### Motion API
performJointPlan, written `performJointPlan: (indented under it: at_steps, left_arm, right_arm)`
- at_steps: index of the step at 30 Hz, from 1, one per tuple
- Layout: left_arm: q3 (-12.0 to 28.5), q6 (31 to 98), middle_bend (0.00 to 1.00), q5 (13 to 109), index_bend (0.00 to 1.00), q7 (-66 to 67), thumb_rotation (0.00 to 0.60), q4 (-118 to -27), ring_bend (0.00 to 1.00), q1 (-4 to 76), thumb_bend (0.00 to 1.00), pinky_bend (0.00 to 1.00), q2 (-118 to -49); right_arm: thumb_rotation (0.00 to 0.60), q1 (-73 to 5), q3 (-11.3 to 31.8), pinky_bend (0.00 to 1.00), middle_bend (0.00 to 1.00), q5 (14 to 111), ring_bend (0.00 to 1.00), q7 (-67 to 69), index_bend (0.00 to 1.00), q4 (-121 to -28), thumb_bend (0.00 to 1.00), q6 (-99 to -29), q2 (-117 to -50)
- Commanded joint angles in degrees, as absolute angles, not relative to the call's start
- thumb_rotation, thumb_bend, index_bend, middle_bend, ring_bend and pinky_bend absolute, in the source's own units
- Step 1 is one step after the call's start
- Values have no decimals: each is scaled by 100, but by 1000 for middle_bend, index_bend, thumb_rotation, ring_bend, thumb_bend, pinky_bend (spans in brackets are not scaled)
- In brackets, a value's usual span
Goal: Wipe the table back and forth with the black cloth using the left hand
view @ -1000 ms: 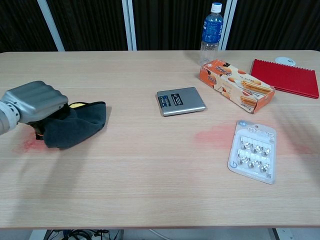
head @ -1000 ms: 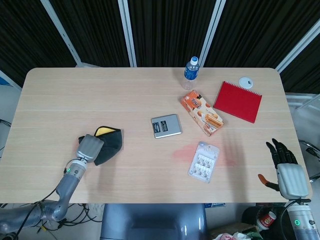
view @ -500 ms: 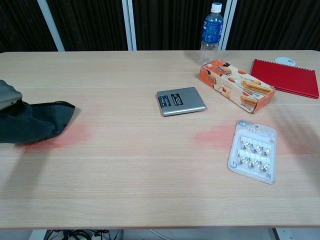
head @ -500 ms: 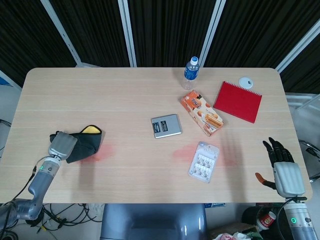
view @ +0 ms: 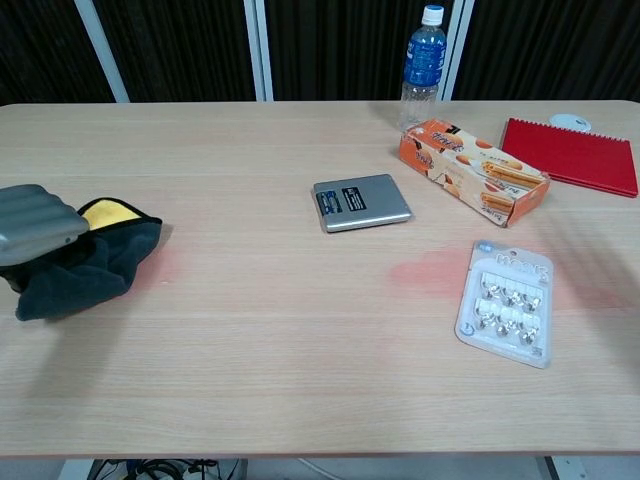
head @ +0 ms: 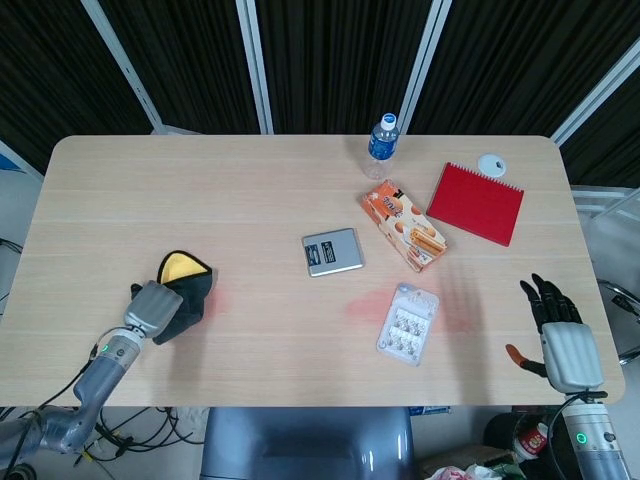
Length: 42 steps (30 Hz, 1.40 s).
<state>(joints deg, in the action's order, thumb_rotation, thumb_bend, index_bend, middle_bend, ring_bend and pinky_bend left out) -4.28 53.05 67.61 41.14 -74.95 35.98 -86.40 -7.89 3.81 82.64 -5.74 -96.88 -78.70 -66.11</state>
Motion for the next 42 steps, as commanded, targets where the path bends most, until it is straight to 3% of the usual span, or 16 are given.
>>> performJointPlan:
  at_steps: [1, 11, 21, 29, 42]
  left_arm:
    - [-436, 5330, 735, 6876, 728, 4195, 600, -7610, 651, 3629, 460, 769, -8810]
    - [-146, 5418, 734, 6880, 728, 4523, 600, -7866, 650, 3818, 460, 769, -9339]
    - [401, 5538, 734, 6663, 728, 4981, 600, -7523, 650, 4174, 460, 769, -9889]
    - [741, 5541, 735, 6234, 728, 5122, 600, -7194, 650, 4303, 460, 769, -9775]
    - [829, 5581, 735, 5817, 728, 4808, 600, -6621, 650, 4102, 460, 769, -9251]
  right_arm:
    - [600, -792, 369, 136, 0, 8287, 0, -585, 0, -9690, 122, -7871, -6614]
    - [600, -782, 349, 137, 0, 8319, 0, -567, 0, -9695, 122, -7900, -6609]
    - [600, -758, 324, 136, 0, 8368, 0, -512, 0, -9699, 122, -7946, -6573]
    - [600, -755, 321, 137, 0, 8393, 0, -470, 0, -9706, 122, -7963, -6550]
    - [600, -753, 299, 136, 0, 8423, 0, -513, 0, -9723, 122, -7969, -6559]
